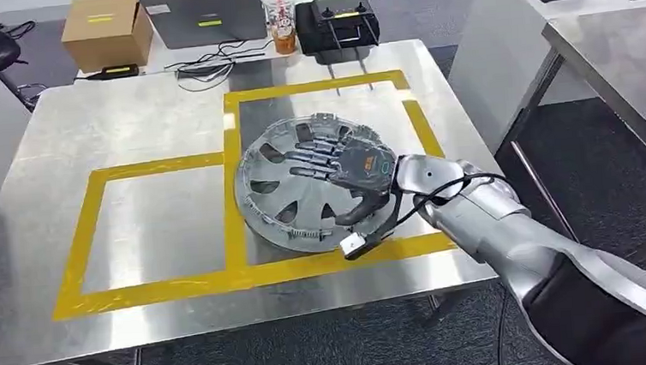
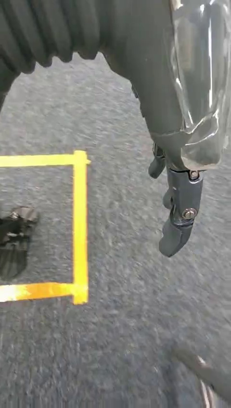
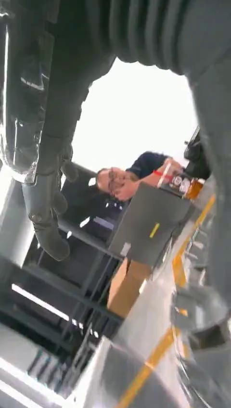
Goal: Take the parts from the cabinet and place them on the table.
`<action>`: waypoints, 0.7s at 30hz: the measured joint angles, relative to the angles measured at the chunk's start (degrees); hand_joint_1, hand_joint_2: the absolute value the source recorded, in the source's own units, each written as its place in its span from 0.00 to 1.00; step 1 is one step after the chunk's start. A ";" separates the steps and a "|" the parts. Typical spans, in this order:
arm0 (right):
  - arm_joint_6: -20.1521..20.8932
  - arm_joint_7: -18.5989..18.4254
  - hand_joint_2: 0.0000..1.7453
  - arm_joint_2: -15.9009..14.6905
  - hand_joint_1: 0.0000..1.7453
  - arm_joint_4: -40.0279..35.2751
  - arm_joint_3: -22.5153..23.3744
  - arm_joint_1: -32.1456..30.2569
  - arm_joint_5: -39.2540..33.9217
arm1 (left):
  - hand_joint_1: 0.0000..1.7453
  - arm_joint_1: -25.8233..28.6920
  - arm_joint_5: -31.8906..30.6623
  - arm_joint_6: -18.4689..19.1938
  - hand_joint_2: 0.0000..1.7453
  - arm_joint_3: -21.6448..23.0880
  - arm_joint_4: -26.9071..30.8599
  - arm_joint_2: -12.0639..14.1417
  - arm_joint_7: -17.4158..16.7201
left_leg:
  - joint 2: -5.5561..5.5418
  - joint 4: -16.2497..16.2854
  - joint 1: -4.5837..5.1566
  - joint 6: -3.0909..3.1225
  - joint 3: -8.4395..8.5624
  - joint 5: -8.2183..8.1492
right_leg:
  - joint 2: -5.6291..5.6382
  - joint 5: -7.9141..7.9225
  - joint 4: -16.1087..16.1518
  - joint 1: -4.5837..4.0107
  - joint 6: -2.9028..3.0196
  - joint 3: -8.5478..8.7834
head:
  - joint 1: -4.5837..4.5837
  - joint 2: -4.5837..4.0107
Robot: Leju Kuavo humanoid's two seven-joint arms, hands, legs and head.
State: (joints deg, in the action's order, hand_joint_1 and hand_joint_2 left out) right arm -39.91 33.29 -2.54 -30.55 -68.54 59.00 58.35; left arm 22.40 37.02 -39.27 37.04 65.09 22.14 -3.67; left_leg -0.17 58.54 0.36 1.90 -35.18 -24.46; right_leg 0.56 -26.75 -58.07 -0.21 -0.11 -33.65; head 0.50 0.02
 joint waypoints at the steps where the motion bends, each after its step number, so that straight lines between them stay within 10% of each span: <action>1: 0.04 -0.92 0.00 -0.02 0.00 0.20 -0.31 0.28 -1.09 | 0.00 0.10 -2.38 0.99 0.00 -1.18 0.04 -0.41 -0.72 | 0.04 0.01 0.00 -0.22 -0.06 0.03 | -0.08 0.50 0.01 0.11 0.11 0.10 | 0.13 0.00; 6: 9.74 -6.78 0.00 -0.81 0.00 1.92 0.62 0.43 -10.80 | 0.00 2.05 -19.35 10.30 0.00 -11.94 0.09 -5.51 -4.63 | 0.06 2.34 -0.34 -1.71 -1.22 -1.71 | -0.16 1.20 0.75 0.85 0.89 0.56 | 0.22 0.00; 10: 16.68 -9.27 0.00 -1.27 0.00 2.40 6.94 -0.57 -18.93 | 0.00 1.72 -38.01 22.96 0.00 -27.51 -1.49 -13.80 -5.68 | 0.11 17.19 -1.62 -3.00 -8.02 -7.74 | -0.21 1.19 0.70 0.94 0.91 0.46 | 0.22 0.00; 14: 16.76 -9.90 0.00 -1.66 0.00 2.34 11.02 -1.03 -21.89 | 0.00 1.36 -45.95 27.96 0.00 -39.15 -2.43 -19.29 -5.39 | 0.16 3.41 -2.53 -3.55 -1.25 0.11 | 0.10 0.96 0.48 1.44 0.26 0.68 | 0.22 0.00; 21: 16.57 -11.56 0.00 -3.06 0.00 -5.87 27.34 -6.58 -36.23 | 0.00 -4.13 -63.75 35.16 0.00 -59.35 -7.71 -28.74 -0.74 | -0.20 -0.07 -1.95 -0.77 0.08 -0.06 | -0.14 -0.06 -1.37 1.36 -1.79 -1.32 | 0.31 0.00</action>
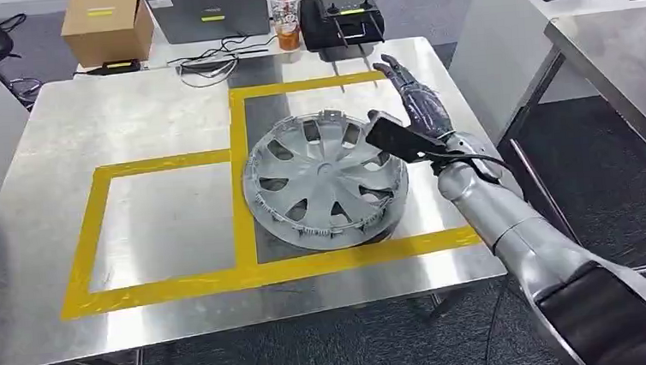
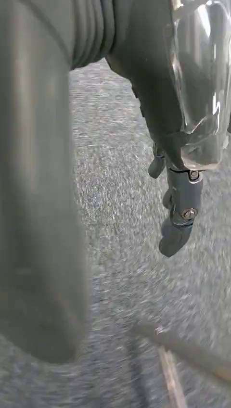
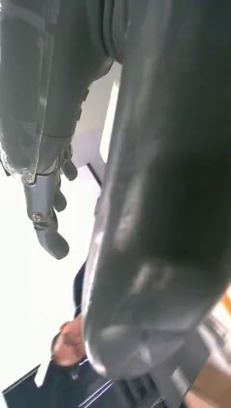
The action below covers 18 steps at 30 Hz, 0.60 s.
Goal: Take the parts from the cabinet and place them on the table.
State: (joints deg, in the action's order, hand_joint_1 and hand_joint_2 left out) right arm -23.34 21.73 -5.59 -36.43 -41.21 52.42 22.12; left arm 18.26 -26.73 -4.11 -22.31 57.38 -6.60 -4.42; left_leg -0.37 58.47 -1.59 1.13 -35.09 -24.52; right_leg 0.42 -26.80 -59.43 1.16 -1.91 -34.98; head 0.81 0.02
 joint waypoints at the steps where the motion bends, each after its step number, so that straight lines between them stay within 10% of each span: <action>1: 0.00 -0.11 0.00 -0.20 0.00 -0.75 1.14 -0.34 0.00 | 0.00 -0.65 -0.20 0.07 0.00 -1.45 -0.42 -0.51 0.11 | -0.01 0.00 0.13 0.53 -0.13 0.06 | 0.00 -1.75 -3.76 -0.02 0.43 -1.81 | -0.02 0.00; 3: 0.09 -0.15 0.00 -0.66 0.00 -1.89 3.03 -1.47 -0.57 | 0.00 -1.22 -0.68 0.46 0.00 -3.91 -1.25 -1.64 0.31 | -0.02 0.00 0.52 0.87 -0.17 0.01 | 0.02 -5.18 -13.81 -0.12 0.90 -6.59 | -0.07 0.00; 5: 0.31 -0.18 0.00 -0.86 0.00 -3.88 4.91 -3.75 -4.38 | 0.00 -1.83 -3.27 1.67 0.00 -5.89 -2.15 -2.58 1.53 | -0.07 0.01 0.81 0.99 -0.14 0.04 | 0.01 -5.35 -16.79 -0.14 0.60 -8.29 | -0.04 0.00; 9: 2.23 -2.43 0.00 -1.99 0.00 -20.09 12.69 -14.11 -11.63 | 0.00 -6.67 -11.00 2.54 0.00 -12.08 -8.88 -3.94 8.88 | -0.92 0.05 0.93 0.89 -0.06 0.07 | -0.37 0.38 0.82 -0.35 0.25 0.79 | -0.11 0.00; 14: 3.91 -3.21 0.00 -4.05 0.00 -41.81 17.69 -29.53 -16.05 | 0.00 -11.80 -12.37 1.55 0.00 -17.76 -18.32 -4.66 14.36 | -1.22 0.30 1.01 -0.70 -0.27 -0.29 | -0.39 1.30 2.17 -0.22 1.56 1.54 | -0.07 0.00; 18: 1.29 -1.25 0.00 -6.47 0.00 -52.38 18.87 -38.77 -17.53 | 0.00 -13.97 -13.14 2.19 0.00 -20.18 -21.70 -5.29 15.54 | -0.27 12.95 0.54 -1.84 -5.55 -7.76 | -0.43 1.27 2.12 -0.15 1.89 1.72 | 0.13 0.00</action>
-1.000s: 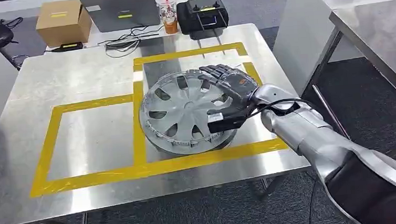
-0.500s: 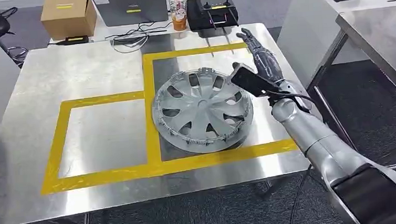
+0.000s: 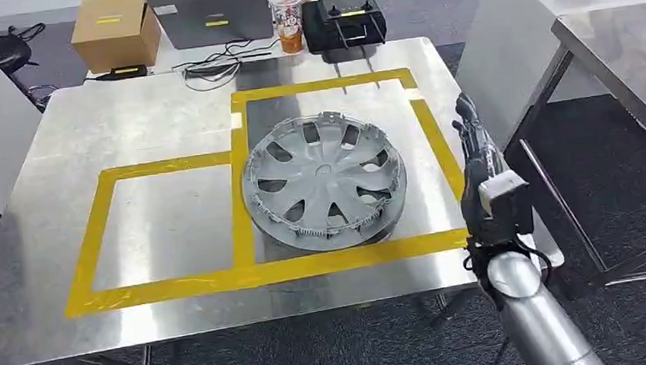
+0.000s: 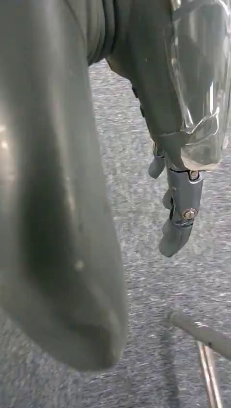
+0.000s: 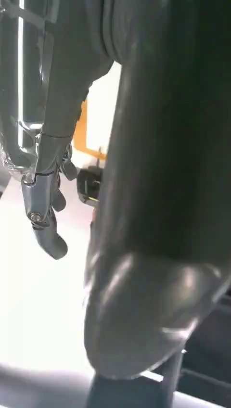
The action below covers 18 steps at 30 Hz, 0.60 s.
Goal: Take the parts from the cabinet and place them on the table.
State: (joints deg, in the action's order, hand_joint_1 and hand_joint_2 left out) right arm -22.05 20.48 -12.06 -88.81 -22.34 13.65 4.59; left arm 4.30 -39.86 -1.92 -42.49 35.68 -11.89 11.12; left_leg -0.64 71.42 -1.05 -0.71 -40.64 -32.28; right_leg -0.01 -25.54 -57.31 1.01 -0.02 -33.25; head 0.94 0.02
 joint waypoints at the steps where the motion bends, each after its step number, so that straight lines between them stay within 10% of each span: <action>1: -0.55 0.44 0.00 -0.31 0.00 -1.97 0.55 -2.64 -0.35 | 0.00 -0.21 -0.13 0.15 0.00 -0.33 -0.47 -0.07 0.04 | 0.06 3.37 -0.09 -0.20 -1.42 -1.16 | -0.03 0.00 -0.01 0.00 -0.01 -0.02 | 0.00 0.00; 3: -0.90 0.85 0.00 -0.75 0.00 -5.35 1.29 -6.31 -0.70 | 0.00 -0.36 -0.20 0.57 0.00 -0.83 -1.25 -0.17 0.13 | 0.36 2.07 -0.28 -0.27 -0.44 0.58 | 0.10 -0.01 -0.05 0.08 -0.02 -0.05 | 0.04 0.00; 5: -1.60 1.25 0.00 -0.94 0.00 -8.00 1.97 -8.74 -0.20 | 0.00 -0.82 -0.20 0.83 0.00 -0.99 -1.65 -0.22 0.18 | 0.37 -7.39 -0.34 -0.08 4.72 4.96 | 0.39 -0.01 -0.24 0.24 -0.08 -0.01 | 0.02 0.00; 7: -1.97 1.58 0.00 -0.96 0.00 -10.80 3.20 -10.99 0.09 | 0.00 -1.47 -0.18 1.33 0.00 -1.07 -2.06 -0.26 0.20 | 0.21 -12.58 0.07 0.37 7.78 5.40 | 0.41 0.04 -0.35 -0.36 -0.56 -0.27 | 0.00 0.00; 11: -2.10 2.93 0.00 -0.55 0.00 -14.73 5.30 -14.83 -0.94 | 0.00 -1.56 0.41 1.60 0.00 -1.38 -2.67 -0.55 0.37 | 0.21 -13.17 0.35 2.14 7.26 6.60 | 0.40 0.81 0.05 0.09 -2.02 -0.55 | -0.07 0.00; 13: -2.19 3.52 0.00 -0.40 0.00 -15.78 6.28 -15.84 -1.49 | 0.00 -1.59 1.09 1.60 0.00 -1.58 -3.13 -0.66 0.72 | 0.45 -13.67 0.19 3.06 6.95 7.37 | 0.33 -2.23 -2.97 0.27 -1.53 -1.93 | -0.22 0.00; 16: -2.37 3.89 0.00 0.02 0.00 -16.80 7.30 -17.52 -1.93 | 0.00 -1.53 1.83 1.60 0.00 -1.82 -3.89 -0.72 1.05 | 0.52 -13.64 0.49 3.53 5.45 8.45 | 0.34 -9.11 -16.14 0.31 -0.77 -6.39 | -0.28 0.00; 18: -2.37 4.07 0.00 0.35 0.00 -17.19 7.65 -18.50 -2.08 | 0.00 -1.39 2.20 1.60 0.00 -1.88 -4.24 -0.83 1.23 | 0.52 -13.61 0.55 3.39 4.37 9.31 | 0.33 -9.13 -16.71 0.34 -1.47 -5.24 | -0.28 0.00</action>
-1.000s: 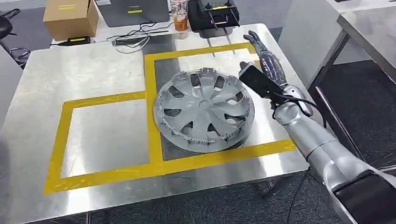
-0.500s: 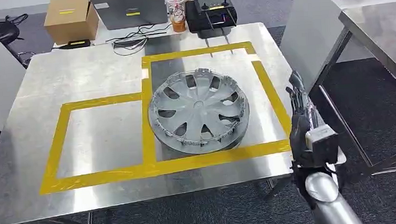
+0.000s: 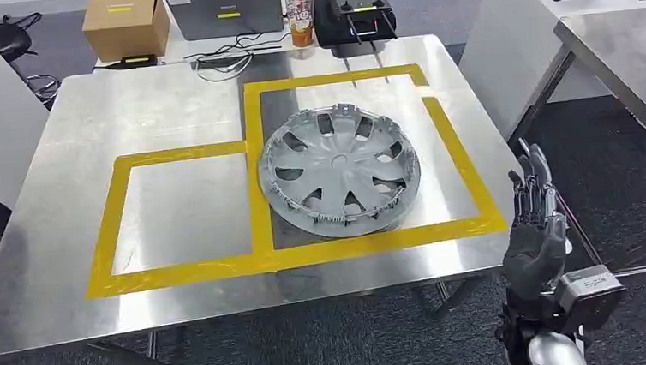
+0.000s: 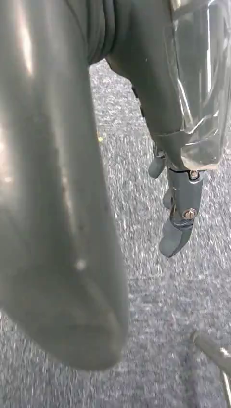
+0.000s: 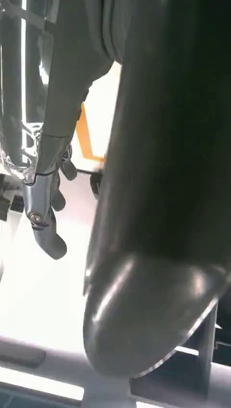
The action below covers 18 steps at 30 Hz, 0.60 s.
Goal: Take the parts from the cabinet and place them on the table.
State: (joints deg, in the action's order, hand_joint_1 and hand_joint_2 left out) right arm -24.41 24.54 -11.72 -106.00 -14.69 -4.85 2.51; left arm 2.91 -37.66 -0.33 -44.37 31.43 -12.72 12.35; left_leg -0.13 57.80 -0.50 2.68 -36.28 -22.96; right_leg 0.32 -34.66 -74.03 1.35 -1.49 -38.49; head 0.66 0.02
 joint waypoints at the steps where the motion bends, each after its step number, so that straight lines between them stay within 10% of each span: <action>1: 0.00 0.15 0.00 0.13 0.00 -0.24 0.26 -0.31 -0.02 | 0.00 0.09 0.15 0.00 0.00 -0.07 -0.13 -0.04 0.06 | 0.00 0.01 0.00 -0.16 -0.54 0.45 | -0.02 1.31 3.51 0.02 -0.56 2.53 | 0.00 0.00; 4: 0.00 0.55 0.00 0.57 0.00 -1.01 0.70 -0.42 -0.11 | 0.00 0.34 0.55 0.00 0.00 -0.24 -0.46 -0.11 0.26 | -0.01 0.24 0.29 -1.11 -1.88 1.74 | -0.09 2.83 18.05 -0.21 -0.58 12.53 | -0.02 0.00; 9: -0.02 0.66 0.00 1.14 0.00 -1.60 0.94 -1.25 -0.18 | 0.00 0.71 0.99 -0.02 0.00 -0.53 -0.74 -0.02 0.48 | -0.11 0.11 -0.34 -2.96 -2.08 2.88 | -0.23 5.01 17.63 -0.13 1.43 10.68 | 0.04 0.00; 12: 0.00 0.66 0.00 1.53 0.00 -1.77 1.20 -1.68 -0.09 | 0.00 1.03 1.07 -0.04 0.00 -0.55 -1.01 0.00 0.66 | 0.01 10.12 -0.40 -3.80 -4.72 -7.39 | -0.36 6.51 17.59 -0.35 2.39 9.16 | 0.33 0.00; 14: 0.00 0.66 0.00 1.73 0.00 -1.77 1.27 -2.09 -0.09 | 0.00 1.10 1.14 -0.02 0.00 -0.63 -1.14 0.08 0.76 | 0.01 17.08 -0.41 -4.04 -5.70 -10.07 | -0.38 7.56 17.48 -0.55 2.38 7.84 | 0.33 0.00; 16: -0.04 0.66 0.00 1.86 0.00 -1.79 1.60 -2.67 -0.09 | 0.00 1.13 1.14 0.00 0.00 -0.64 -1.23 0.15 0.96 | 0.02 14.92 -0.40 -3.74 -2.54 -7.67 | -0.33 8.49 17.42 -0.76 2.16 6.95 | 0.33 0.00; 18: -0.15 0.66 0.00 1.95 0.00 -2.25 2.03 -3.22 -0.02 | 0.00 1.16 1.16 0.28 0.00 -0.64 -1.29 0.35 1.09 | -0.06 4.36 -0.16 -2.74 5.19 -4.81 | -0.31 9.14 17.42 -1.03 1.91 6.33 | 0.35 0.00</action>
State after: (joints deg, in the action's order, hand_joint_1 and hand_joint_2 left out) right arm -24.57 25.20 -9.77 -108.26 -12.65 -8.08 2.49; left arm 4.06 -36.50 -0.04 -45.00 30.14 -12.37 13.44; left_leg -0.19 62.16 -0.66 -0.05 -31.09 -27.77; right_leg 0.01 -25.53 -56.61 0.32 0.42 -32.16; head 1.01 0.02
